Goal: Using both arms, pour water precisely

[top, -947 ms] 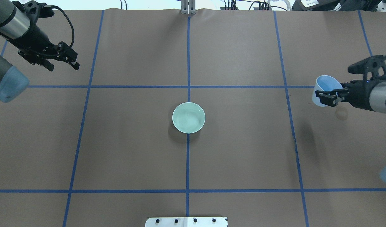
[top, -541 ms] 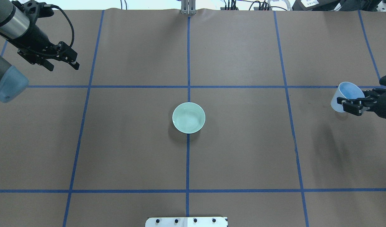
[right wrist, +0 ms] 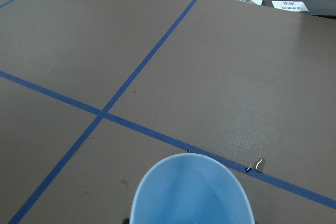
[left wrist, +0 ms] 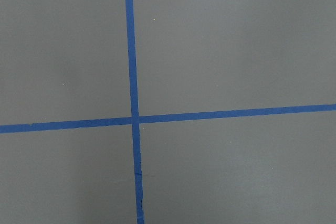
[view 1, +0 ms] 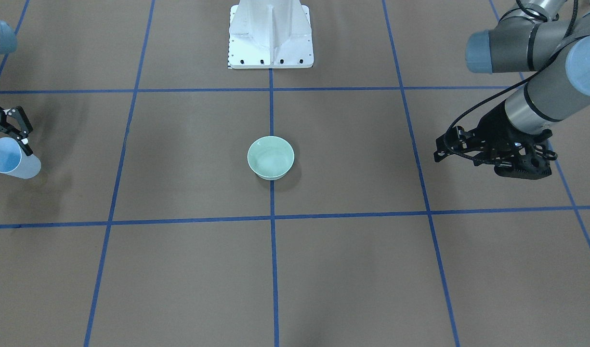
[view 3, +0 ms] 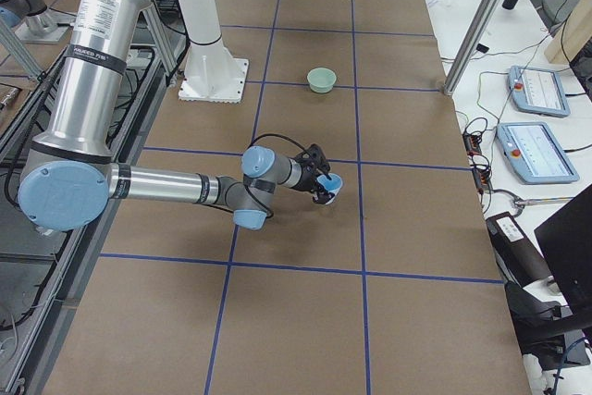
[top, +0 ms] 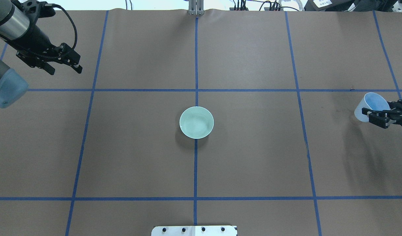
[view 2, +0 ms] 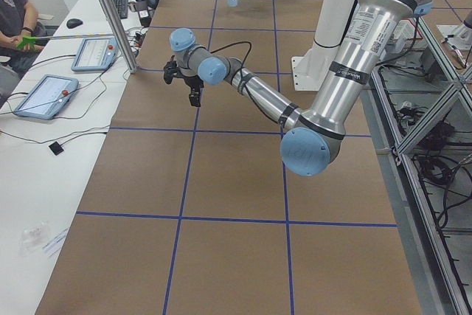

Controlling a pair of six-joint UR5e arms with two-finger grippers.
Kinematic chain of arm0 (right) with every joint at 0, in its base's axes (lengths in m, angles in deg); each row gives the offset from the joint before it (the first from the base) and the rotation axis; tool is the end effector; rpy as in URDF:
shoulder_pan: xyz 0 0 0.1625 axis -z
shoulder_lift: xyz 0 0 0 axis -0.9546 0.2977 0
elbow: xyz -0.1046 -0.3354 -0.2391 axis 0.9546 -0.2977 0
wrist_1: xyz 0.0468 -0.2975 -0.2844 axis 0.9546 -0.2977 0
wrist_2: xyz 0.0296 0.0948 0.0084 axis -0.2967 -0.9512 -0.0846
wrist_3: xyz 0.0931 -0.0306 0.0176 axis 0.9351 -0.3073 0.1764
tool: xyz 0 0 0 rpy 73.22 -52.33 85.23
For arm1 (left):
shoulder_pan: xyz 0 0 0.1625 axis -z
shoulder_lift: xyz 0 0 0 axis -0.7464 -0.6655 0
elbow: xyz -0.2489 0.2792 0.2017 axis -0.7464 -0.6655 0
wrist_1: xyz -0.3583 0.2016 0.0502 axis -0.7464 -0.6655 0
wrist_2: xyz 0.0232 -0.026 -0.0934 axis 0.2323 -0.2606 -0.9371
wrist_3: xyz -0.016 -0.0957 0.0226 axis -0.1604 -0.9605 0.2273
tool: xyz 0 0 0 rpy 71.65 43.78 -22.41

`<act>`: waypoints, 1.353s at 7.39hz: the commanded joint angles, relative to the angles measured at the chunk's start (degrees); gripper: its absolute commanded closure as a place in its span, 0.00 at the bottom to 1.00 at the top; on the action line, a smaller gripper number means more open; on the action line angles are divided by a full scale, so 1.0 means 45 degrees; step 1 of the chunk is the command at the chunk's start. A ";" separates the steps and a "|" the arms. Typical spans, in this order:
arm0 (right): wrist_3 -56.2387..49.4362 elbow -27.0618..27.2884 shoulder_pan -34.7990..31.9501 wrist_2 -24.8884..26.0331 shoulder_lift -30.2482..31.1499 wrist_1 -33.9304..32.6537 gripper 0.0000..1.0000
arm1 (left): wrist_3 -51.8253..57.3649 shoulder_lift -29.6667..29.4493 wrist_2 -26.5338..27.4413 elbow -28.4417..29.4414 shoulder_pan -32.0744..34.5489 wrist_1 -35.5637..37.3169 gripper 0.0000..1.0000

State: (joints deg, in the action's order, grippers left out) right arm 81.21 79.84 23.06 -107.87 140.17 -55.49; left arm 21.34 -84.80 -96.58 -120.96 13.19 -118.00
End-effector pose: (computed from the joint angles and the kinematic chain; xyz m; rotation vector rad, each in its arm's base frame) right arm -0.1625 -0.3764 0.6073 0.8447 -0.8646 -0.0894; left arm 0.2414 -0.5699 0.3409 0.0049 0.9673 0.0596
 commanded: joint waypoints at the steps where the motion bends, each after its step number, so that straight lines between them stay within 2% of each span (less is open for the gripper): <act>1: 0.0001 -0.0769 0.0030 0.0201 -0.0159 0.0622 0.28 | 0.0000 -0.0014 0.0003 -0.0010 -0.0007 0.0027 0.00; 2: 0.0001 -0.0830 0.0030 0.0221 -0.0160 0.0623 0.21 | 0.0000 -0.0014 0.0003 -0.0010 -0.0027 0.0027 0.00; 5: 0.0020 -0.0928 0.0049 0.0397 -0.0198 0.0643 0.17 | 0.0000 -0.0014 0.0003 -0.0010 -0.0027 0.0027 0.00; 7: 0.0933 -0.1141 0.0127 0.0339 -0.0450 0.0643 0.16 | 0.0000 -0.0014 0.0003 -0.0010 -0.0027 0.0027 0.00; 10: 0.0977 -0.1513 0.0264 0.0358 -0.0627 0.0701 0.15 | 0.0000 -0.0034 0.0003 -0.0010 -0.0027 0.0027 0.00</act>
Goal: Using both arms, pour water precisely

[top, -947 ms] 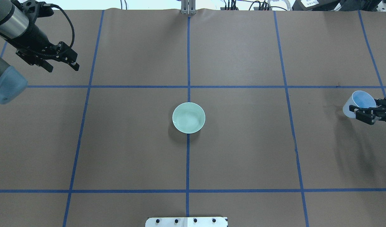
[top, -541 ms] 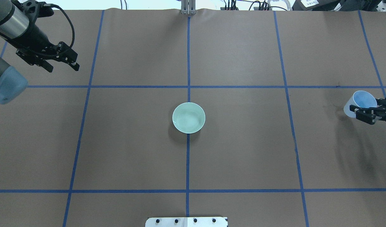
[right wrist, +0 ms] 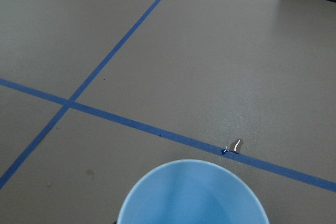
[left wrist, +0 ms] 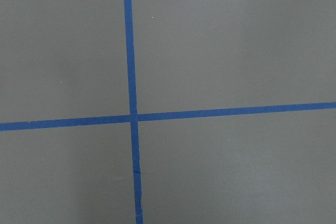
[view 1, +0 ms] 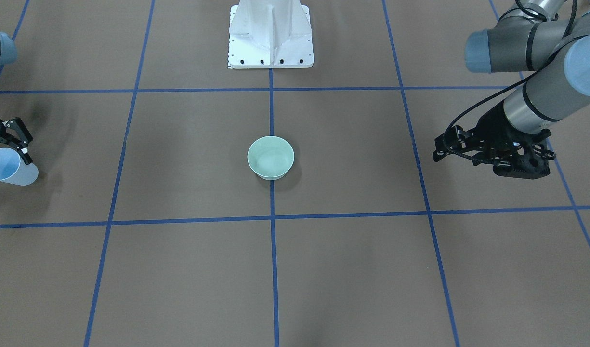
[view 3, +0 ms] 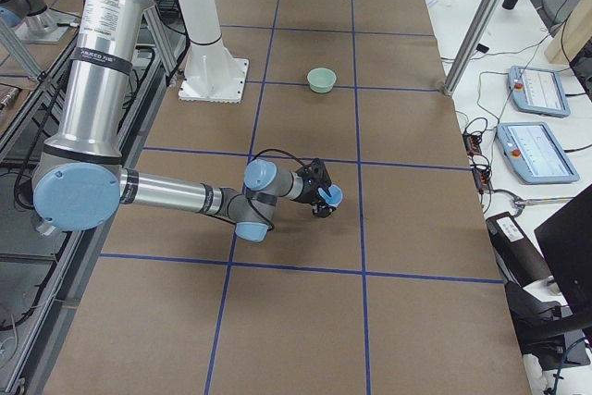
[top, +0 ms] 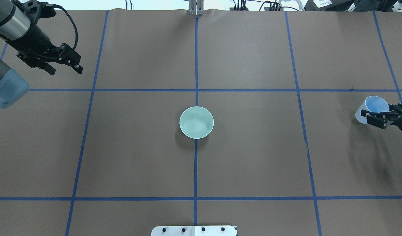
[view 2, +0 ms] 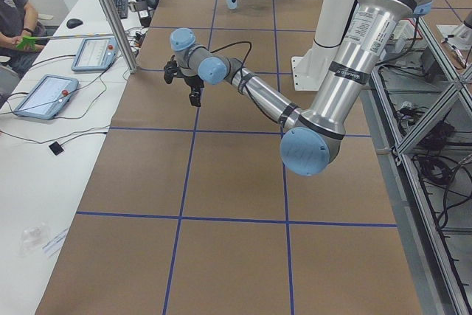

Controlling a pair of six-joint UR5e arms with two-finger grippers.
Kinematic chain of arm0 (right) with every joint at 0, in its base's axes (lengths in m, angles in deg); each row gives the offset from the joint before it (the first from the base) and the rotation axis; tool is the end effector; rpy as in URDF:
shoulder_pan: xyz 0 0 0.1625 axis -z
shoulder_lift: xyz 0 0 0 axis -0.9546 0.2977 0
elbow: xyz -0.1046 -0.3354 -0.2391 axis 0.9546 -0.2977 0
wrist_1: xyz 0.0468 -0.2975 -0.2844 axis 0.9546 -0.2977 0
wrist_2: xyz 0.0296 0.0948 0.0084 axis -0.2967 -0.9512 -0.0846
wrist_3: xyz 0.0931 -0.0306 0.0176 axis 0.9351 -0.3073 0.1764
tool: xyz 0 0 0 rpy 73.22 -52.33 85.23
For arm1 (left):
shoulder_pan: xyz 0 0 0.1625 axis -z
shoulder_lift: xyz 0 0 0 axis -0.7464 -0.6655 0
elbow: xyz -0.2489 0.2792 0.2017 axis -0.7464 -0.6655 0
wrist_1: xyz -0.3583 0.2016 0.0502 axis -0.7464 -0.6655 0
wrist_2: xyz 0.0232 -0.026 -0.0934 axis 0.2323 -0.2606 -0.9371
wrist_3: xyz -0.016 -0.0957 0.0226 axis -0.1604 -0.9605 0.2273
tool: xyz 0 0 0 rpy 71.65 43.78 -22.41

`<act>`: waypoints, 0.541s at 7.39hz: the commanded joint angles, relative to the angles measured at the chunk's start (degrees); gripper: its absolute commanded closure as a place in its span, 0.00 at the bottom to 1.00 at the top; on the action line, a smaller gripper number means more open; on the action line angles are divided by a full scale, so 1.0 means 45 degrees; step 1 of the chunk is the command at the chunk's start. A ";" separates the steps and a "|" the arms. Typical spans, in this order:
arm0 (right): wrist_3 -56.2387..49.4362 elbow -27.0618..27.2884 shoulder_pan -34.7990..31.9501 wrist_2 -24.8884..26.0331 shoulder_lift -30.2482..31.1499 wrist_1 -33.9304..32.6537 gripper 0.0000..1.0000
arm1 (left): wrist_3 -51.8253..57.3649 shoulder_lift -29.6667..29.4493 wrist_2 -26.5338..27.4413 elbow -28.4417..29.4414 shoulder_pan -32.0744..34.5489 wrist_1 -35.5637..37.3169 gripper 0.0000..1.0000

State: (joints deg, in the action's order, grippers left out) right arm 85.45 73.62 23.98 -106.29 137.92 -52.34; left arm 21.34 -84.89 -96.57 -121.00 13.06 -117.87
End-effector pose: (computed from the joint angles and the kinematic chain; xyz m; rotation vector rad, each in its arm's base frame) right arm -0.1730 -0.3829 0.6396 0.8109 -0.8748 -0.0211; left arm 0.2427 -0.5695 0.3399 0.0039 0.9672 0.0616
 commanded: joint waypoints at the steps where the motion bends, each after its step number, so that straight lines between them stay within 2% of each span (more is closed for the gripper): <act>1: 0.0036 -0.0210 0.0098 0.0026 -0.0148 0.0001 0.15 | 0.0000 -0.0014 0.0000 0.0000 0.0000 0.0000 0.00; 4: 0.0036 -0.0309 0.0196 0.0045 -0.0167 0.0001 0.07 | 0.0000 -0.0033 0.0000 0.0000 0.0019 0.0000 0.00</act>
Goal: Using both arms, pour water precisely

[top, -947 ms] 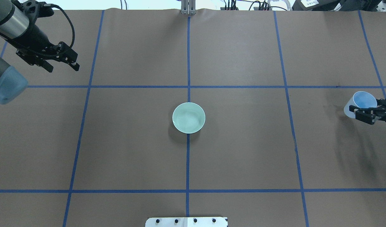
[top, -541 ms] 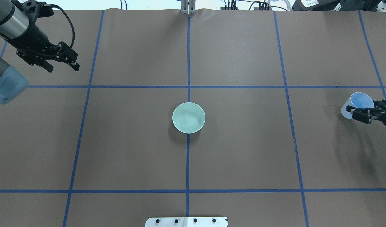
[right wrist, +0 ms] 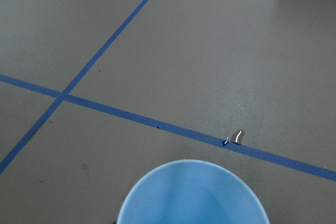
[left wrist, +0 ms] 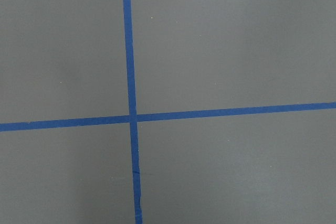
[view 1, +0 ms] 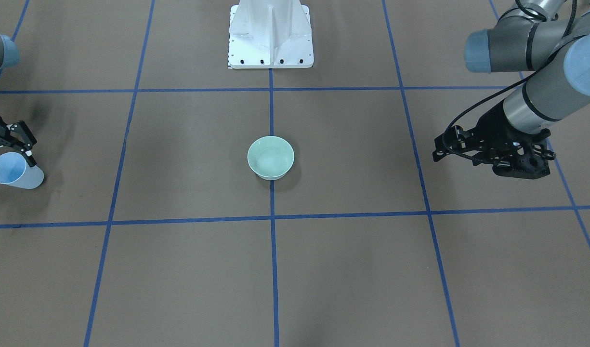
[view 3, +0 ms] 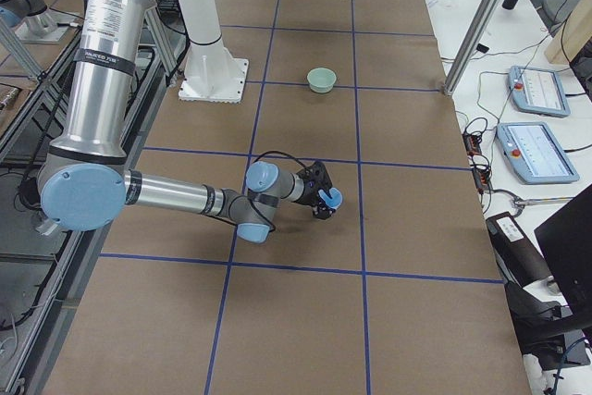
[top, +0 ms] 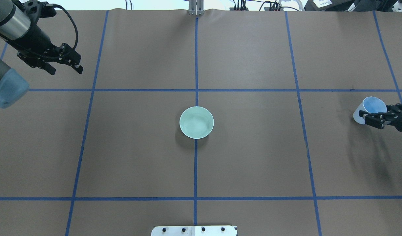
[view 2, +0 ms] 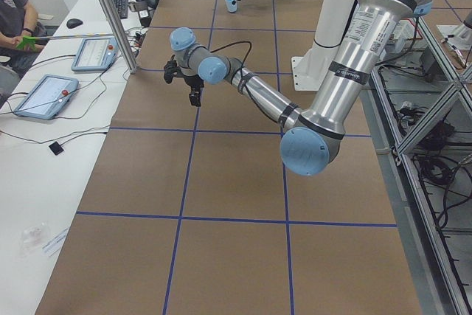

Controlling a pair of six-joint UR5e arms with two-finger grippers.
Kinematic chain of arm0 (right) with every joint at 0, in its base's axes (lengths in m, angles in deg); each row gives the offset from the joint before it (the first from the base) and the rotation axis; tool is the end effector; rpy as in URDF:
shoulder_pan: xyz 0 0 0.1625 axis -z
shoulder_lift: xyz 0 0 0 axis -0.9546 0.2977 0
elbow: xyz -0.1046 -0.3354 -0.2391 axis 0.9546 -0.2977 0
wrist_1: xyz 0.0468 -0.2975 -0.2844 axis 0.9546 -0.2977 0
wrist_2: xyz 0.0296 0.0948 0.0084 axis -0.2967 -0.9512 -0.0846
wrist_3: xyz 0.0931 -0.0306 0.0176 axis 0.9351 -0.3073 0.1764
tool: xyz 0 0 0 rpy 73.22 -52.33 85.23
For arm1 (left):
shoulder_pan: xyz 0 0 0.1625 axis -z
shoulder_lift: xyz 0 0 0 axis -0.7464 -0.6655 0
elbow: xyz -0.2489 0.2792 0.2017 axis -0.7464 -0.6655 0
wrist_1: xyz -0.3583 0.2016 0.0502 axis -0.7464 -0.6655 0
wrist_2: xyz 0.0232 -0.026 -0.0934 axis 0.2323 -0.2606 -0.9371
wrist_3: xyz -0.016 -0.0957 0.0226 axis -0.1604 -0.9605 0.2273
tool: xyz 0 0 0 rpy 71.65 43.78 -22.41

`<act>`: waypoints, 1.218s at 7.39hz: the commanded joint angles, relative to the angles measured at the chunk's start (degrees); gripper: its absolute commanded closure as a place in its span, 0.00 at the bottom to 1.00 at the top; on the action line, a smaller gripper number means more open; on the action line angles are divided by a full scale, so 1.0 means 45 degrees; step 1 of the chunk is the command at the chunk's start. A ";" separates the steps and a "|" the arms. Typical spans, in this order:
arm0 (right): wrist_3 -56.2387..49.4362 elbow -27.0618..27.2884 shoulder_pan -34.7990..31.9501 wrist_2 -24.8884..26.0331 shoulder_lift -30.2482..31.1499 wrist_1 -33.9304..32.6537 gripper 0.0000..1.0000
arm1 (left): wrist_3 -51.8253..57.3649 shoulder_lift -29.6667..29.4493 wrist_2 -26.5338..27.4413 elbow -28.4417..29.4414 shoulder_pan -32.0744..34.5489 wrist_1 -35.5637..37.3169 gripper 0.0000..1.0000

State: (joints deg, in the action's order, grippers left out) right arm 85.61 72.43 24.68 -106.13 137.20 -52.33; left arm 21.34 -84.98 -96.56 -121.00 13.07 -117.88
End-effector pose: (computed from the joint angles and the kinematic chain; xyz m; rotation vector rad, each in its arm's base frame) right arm -0.1806 -0.3844 0.6450 0.8001 -0.8738 -0.0273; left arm 0.2427 -0.5698 0.3389 0.0055 0.9679 0.0621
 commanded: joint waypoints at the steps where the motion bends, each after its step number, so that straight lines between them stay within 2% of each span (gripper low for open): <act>1: 0.0000 -0.0044 0.0042 0.0008 -0.0008 0.0000 0.02 | 0.0000 -0.0014 0.0000 -0.0019 0.0017 0.0000 0.00; 6: -0.0195 0.0618 -0.0172 -0.0225 0.0167 0.0019 0.01 | -0.0271 -0.0034 0.0000 -0.0175 0.0037 0.0020 0.00; 9: -0.0253 0.0737 -0.2254 -0.2503 0.0071 -0.0233 0.01 | -0.0815 -0.0072 0.0000 -0.0293 -0.0040 0.0020 0.00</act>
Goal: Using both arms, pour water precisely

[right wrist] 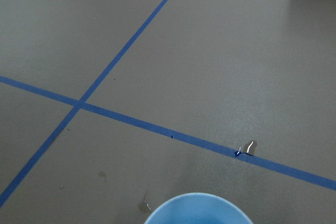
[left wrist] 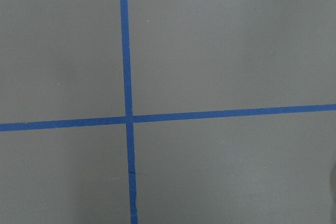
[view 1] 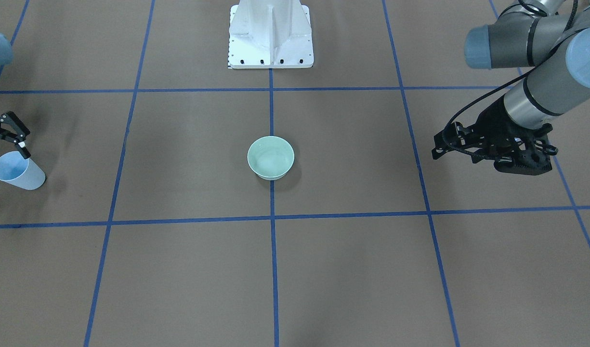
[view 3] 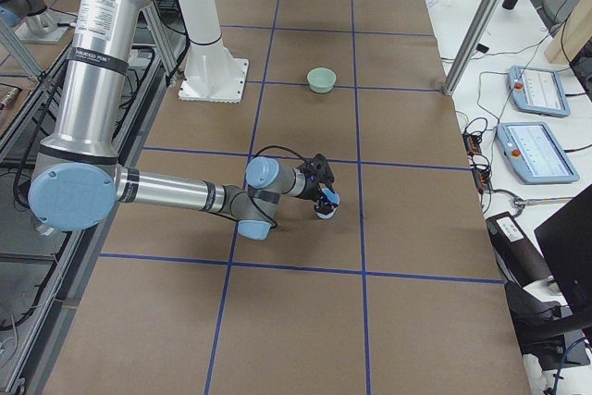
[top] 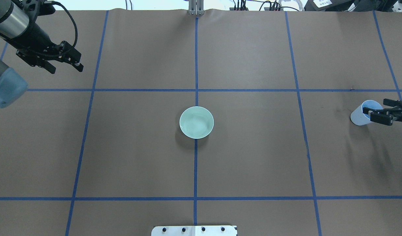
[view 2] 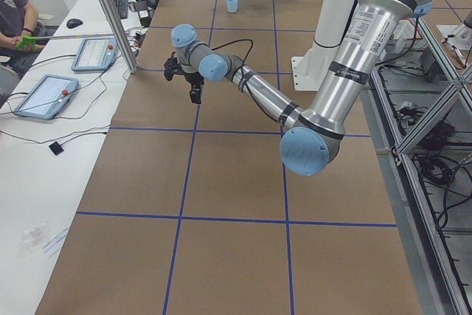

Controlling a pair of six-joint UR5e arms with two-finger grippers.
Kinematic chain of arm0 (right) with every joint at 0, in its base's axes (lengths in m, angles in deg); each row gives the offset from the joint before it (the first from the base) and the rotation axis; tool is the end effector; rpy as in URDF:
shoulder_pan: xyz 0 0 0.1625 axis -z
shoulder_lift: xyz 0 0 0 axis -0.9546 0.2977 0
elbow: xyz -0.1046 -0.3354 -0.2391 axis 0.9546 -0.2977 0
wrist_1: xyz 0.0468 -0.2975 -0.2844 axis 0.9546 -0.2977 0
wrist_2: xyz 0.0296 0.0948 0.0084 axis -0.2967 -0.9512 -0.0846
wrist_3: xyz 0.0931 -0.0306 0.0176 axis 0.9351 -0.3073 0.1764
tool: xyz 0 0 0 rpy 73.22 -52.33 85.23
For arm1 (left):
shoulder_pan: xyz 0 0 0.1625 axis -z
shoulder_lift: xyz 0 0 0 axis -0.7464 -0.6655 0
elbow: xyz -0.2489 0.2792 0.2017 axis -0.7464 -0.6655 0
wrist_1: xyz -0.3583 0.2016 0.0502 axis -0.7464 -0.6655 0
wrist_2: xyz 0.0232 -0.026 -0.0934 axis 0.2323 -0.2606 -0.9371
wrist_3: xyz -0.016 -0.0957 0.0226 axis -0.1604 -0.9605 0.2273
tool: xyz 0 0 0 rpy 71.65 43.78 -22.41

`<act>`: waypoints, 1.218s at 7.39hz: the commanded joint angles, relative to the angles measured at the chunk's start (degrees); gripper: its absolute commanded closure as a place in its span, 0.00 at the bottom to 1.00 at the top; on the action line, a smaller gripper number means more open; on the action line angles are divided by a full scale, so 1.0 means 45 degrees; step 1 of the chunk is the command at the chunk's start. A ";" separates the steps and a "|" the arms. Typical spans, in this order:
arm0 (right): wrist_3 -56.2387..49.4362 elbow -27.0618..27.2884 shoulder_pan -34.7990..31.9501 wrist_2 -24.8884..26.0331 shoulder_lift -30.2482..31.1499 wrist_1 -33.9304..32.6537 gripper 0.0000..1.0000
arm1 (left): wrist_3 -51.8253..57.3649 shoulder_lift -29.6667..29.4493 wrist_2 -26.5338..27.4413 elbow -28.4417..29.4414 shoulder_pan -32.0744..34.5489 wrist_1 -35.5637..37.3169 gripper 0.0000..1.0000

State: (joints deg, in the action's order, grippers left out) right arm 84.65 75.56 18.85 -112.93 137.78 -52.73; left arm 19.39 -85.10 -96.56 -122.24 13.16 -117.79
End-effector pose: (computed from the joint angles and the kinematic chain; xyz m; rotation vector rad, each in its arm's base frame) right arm -0.1482 -0.3914 0.6218 0.8099 -0.9246 -0.0279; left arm 0.2398 -0.5663 0.3281 0.0079 0.9780 0.0389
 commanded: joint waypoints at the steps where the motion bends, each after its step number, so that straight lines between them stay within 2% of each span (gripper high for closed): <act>1: -0.0176 0.0080 -0.1838 -0.1986 -0.0136 -0.0650 0.01 | -0.1297 -0.0336 0.0058 0.0001 -0.0137 0.0000 0.00; 2: -0.0332 0.0312 -0.2620 -0.2692 -0.0504 -0.1912 0.01 | -0.2215 -0.0784 0.0155 0.0002 -0.0659 0.0000 0.00; 3: -0.0914 0.0450 -0.3401 -0.3473 -0.0972 -0.3355 0.01 | -0.2940 -0.1349 0.1026 0.0040 -0.1632 -0.0019 0.00; 4: -0.2621 0.0451 -0.4318 -0.4389 -0.1479 -0.5110 0.01 | -0.3836 -0.2147 0.2098 0.0292 -0.2782 0.0000 0.00; 6: -0.5652 0.1013 -0.5728 -0.5547 -0.2341 -0.9189 0.01 | -0.4741 -0.3613 0.3022 0.1537 -0.4251 -0.0058 0.00; 7: -0.6594 0.1656 -0.6082 -0.5705 -0.2557 -1.1491 0.01 | -0.5015 -0.3968 0.3588 0.2163 -0.4916 -0.0194 0.00; 9: -0.9364 0.2285 -0.6765 -0.6795 -0.3431 -1.6313 0.01 | -0.5211 -0.4205 0.3769 0.3180 -0.5486 -0.0894 0.00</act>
State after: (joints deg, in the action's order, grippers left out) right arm 50.19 84.09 -9.36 -140.40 125.21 -111.79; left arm -3.25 -103.17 -80.36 -110.96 -9.60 -119.86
